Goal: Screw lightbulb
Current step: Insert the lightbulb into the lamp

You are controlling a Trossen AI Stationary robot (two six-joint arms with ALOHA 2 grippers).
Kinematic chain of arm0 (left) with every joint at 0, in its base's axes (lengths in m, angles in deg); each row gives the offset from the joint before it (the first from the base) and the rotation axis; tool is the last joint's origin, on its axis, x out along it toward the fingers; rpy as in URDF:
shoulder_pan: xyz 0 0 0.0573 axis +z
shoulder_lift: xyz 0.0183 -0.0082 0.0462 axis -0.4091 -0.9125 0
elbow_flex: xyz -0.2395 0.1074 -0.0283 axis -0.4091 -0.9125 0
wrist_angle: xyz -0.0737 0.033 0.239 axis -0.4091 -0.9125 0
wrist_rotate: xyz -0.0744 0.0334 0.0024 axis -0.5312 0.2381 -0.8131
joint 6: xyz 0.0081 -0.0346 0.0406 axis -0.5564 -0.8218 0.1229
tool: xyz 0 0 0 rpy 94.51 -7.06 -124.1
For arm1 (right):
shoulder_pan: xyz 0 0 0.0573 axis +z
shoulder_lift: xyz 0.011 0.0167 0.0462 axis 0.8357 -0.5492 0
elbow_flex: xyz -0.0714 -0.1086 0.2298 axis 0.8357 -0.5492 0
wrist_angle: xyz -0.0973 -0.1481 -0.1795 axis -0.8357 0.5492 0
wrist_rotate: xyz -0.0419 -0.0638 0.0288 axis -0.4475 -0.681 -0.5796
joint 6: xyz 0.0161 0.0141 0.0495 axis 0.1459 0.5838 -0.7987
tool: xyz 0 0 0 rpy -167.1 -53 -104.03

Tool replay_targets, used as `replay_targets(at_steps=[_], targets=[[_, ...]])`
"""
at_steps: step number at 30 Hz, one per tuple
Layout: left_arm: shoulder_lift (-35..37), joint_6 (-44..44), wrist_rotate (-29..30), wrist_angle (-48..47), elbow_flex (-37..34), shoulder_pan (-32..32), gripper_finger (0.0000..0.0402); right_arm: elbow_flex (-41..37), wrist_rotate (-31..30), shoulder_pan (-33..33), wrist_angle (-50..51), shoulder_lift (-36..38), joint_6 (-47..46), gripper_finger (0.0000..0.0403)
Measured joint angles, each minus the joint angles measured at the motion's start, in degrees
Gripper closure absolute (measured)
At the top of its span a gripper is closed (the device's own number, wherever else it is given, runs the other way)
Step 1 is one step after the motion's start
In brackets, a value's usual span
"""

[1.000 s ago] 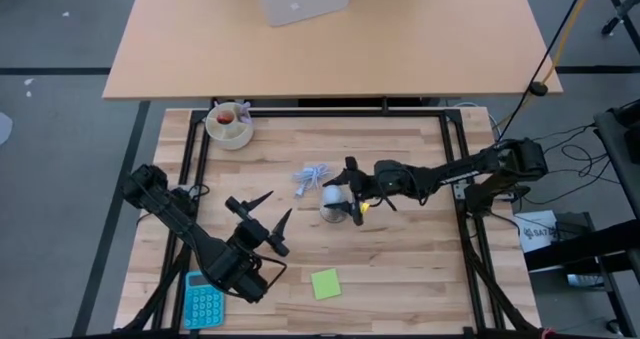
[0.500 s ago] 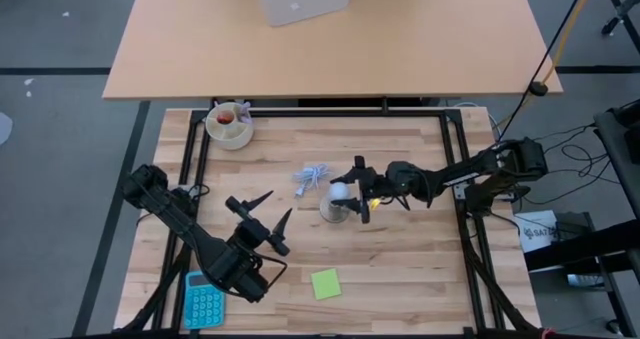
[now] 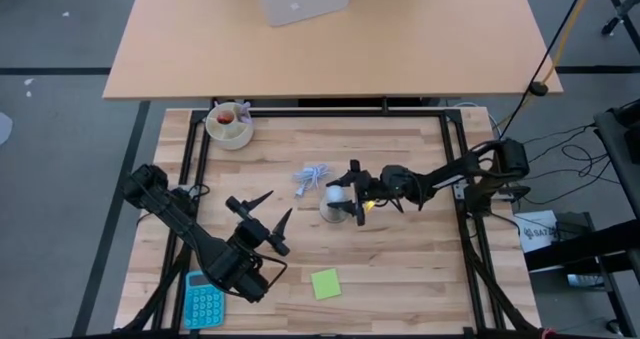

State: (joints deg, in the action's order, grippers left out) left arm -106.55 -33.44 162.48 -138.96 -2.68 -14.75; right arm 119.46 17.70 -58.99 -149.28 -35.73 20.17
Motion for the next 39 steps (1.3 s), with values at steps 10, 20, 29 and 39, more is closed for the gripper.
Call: replay_targets(at_steps=[10, 20, 29, 39], targets=[[0.0, 0.0, 0.0, 0.3, -0.1, 0.8, 0.0106, 0.0, 0.1, -1.1, -3.1, -4.0, -0.5, 0.0133], [0.0, 0.0, 0.2, 5.6, -5.4, 4.5, 0.0106, 0.1, 0.2, -1.5, -3.9, -5.7, 0.0, 0.0133], [0.0, -2.7, -0.1, 13.7, -12.3, 10.0, 0.0121, 0.1, 1.2, -2.2, -3.8, -6.3, 0.4, 0.0132], [0.0, -2.6, -0.2, 14.8, -13.1, 9.4, 0.0365, 0.1, 2.3, -2.6, -4.3, -6.4, 0.5, 0.0132]])
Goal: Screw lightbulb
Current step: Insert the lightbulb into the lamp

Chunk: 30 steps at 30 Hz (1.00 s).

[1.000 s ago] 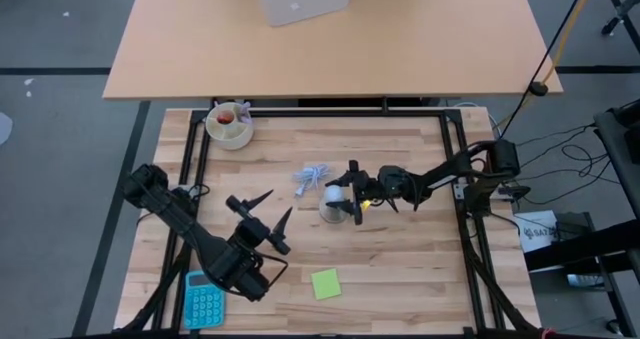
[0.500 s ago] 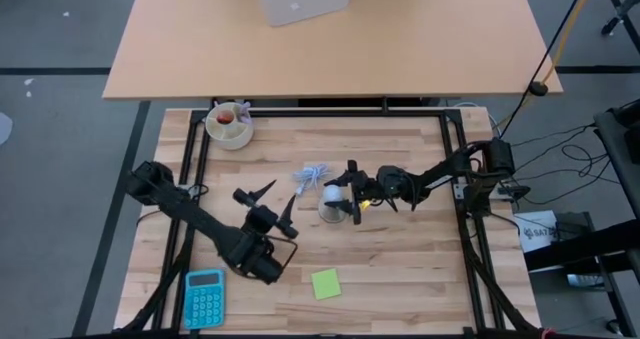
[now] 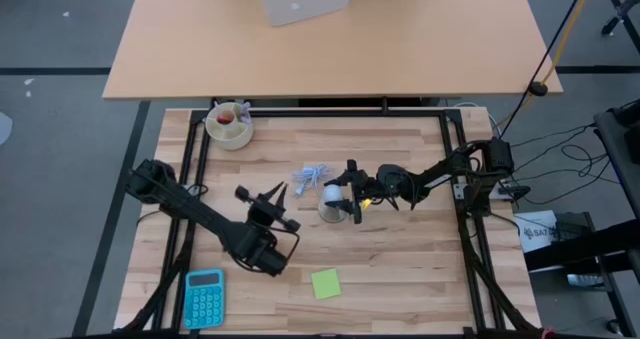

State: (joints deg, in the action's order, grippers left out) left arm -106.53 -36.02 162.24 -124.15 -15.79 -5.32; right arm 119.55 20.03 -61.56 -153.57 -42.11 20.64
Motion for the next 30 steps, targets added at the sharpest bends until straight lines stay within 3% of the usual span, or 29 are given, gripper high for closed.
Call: replay_targets(at_steps=[4, 12, 21, 25, 30], targets=[[0.0, 2.4, 0.0, 0.7, 0.0, -1.0, 0.0398, 0.0, 0.4, 0.0, 0.1, 0.0, 0.2, 0.0133], [0.0, 4.8, 1.0, 2.1, 0.0, -3.0, 0.0400, -1.4, 0.8, -0.3, 0.1, 0.0, 2.5, 0.0132], [0.0, 13.7, 1.3, 4.3, 1.9, -5.2, 0.0401, -3.0, 1.0, -1.1, -1.3, 0.0, 2.3, 0.0131], [0.0, 22.5, 1.8, 11.1, 3.3, -5.1, 0.0401, -3.0, 1.0, -1.1, -1.7, 0.0, 2.5, 0.0131], [0.0, 44.4, 0.3, 28.2, 4.3, -3.4, 0.0401, -3.0, 0.9, -1.1, -1.7, 0.0, 2.5, 0.0131]])
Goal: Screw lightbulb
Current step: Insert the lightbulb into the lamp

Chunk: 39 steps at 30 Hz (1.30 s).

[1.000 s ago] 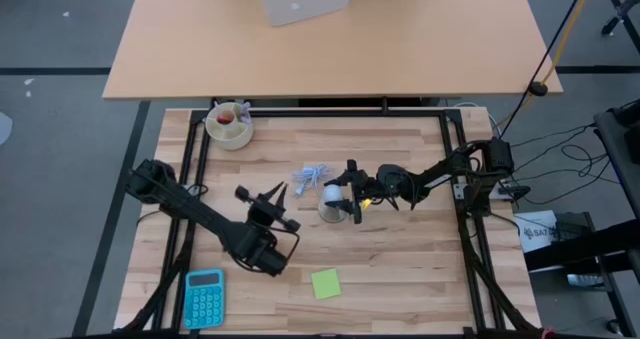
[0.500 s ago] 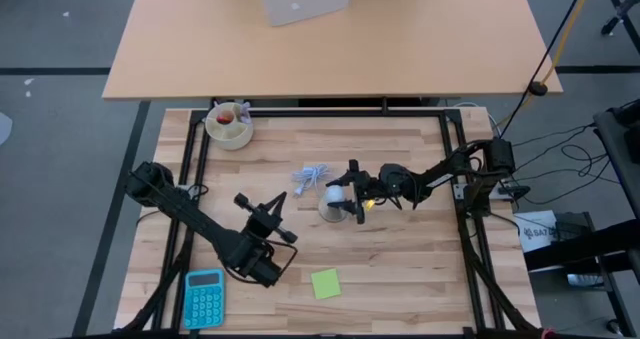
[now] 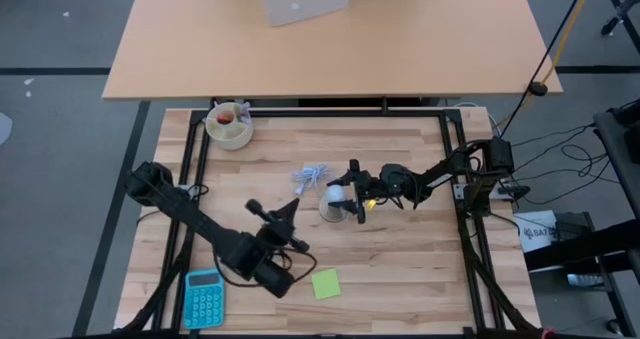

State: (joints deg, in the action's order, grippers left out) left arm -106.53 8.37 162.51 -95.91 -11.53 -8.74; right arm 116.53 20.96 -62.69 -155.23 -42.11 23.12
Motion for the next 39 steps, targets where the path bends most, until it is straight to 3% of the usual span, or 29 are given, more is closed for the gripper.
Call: replay_targets(at_steps=[3, 7, 11, 14, 20, 25, 31, 35, 39], targets=[[0.0, 17.1, -4.8, 13.1, 0.2, 2.2, 0.0401, 0.0, -0.1, 0.0, 0.0, 0.0, 0.2, 0.0131], [0.0, 38.9, -15.5, 30.9, 0.2, 5.6, 0.0401, 0.0, -0.1, 0.1, -0.1, 0.0, 0.4, 0.0128], [0.0, 53.9, -26.4, 44.8, 0.2, 8.1, 0.0401, 0.0, -0.1, 0.1, -0.1, 0.0, 0.5, 0.0127], [0.0, 59.8, -35.3, 51.4, 0.3, 10.3, 0.0401, 0.0, 0.7, 0.1, -0.2, 0.0, 0.6, 0.0127], [0.0, 56.3, -52.1, 51.7, -0.6, 17.4, 0.0402, 0.0, 2.0, 0.0, -0.2, 0.0, 0.7, 0.0127], [0.0, 52.9, -56.7, 53.3, -4.2, 21.9, 0.0401, 0.0, 2.3, 0.0, 0.2, 0.0, 1.2, 0.0126], [1.7, 51.3, -68.4, 70.1, -13.5, 24.4, 0.0402, 0.0, 2.6, 0.0, 0.7, 0.0, 2.1, 0.0126], [7.1, 48.6, -69.9, 81.2, -23.3, 25.5, 0.0402, 0.0, 2.7, -0.1, 0.7, 0.0, 2.3, 0.0126], [12.3, 46.9, -70.4, 85.0, -31.6, 25.7, 0.0402, -0.1, 2.7, -0.1, 0.5, 0.0, 2.7, 0.0126]])
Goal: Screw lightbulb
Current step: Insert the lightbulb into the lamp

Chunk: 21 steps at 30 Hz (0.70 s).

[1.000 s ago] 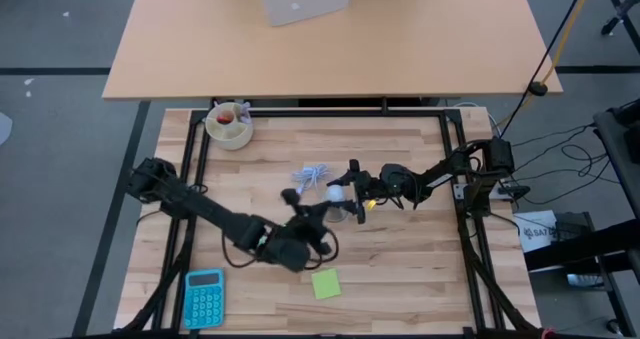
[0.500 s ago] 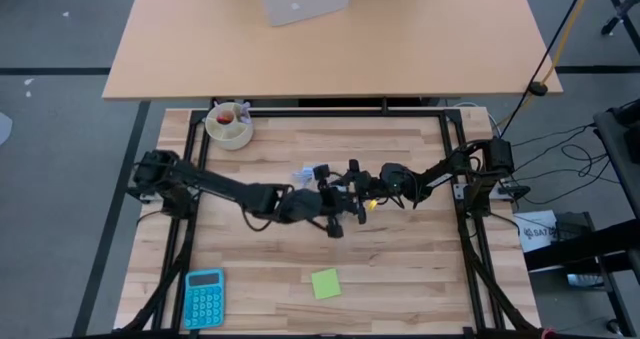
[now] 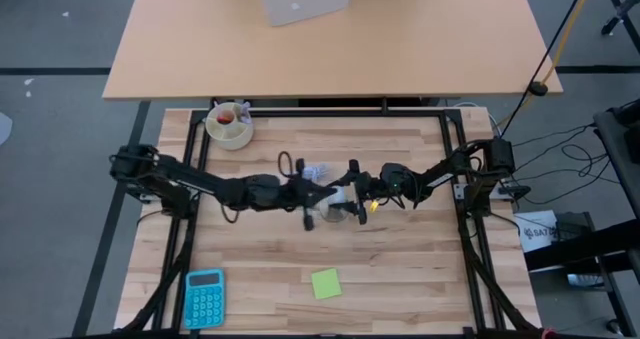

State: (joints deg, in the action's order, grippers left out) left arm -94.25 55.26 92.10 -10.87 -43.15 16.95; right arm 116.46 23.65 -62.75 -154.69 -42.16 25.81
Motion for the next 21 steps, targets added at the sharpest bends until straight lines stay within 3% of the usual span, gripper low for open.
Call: replay_targets(at_steps=[12, 17, 21], targets=[[2.3, -1.3, -1.0, -0.6, -5.6, 3.9, 0.0402, -0.1, -1.2, 0.0, 1.4, -0.2, 0.8, 0.0109], [1.6, -3.8, -9.3, -0.8, -5.6, 7.1, 0.0402, 0.0, -3.8, -0.3, 4.8, -0.1, 1.8, 0.0105], [0.5, -4.3, -9.6, -2.1, -5.6, 7.4, 0.0402, -0.2, -3.6, -0.4, 6.8, -0.2, 2.0, 0.0104]])
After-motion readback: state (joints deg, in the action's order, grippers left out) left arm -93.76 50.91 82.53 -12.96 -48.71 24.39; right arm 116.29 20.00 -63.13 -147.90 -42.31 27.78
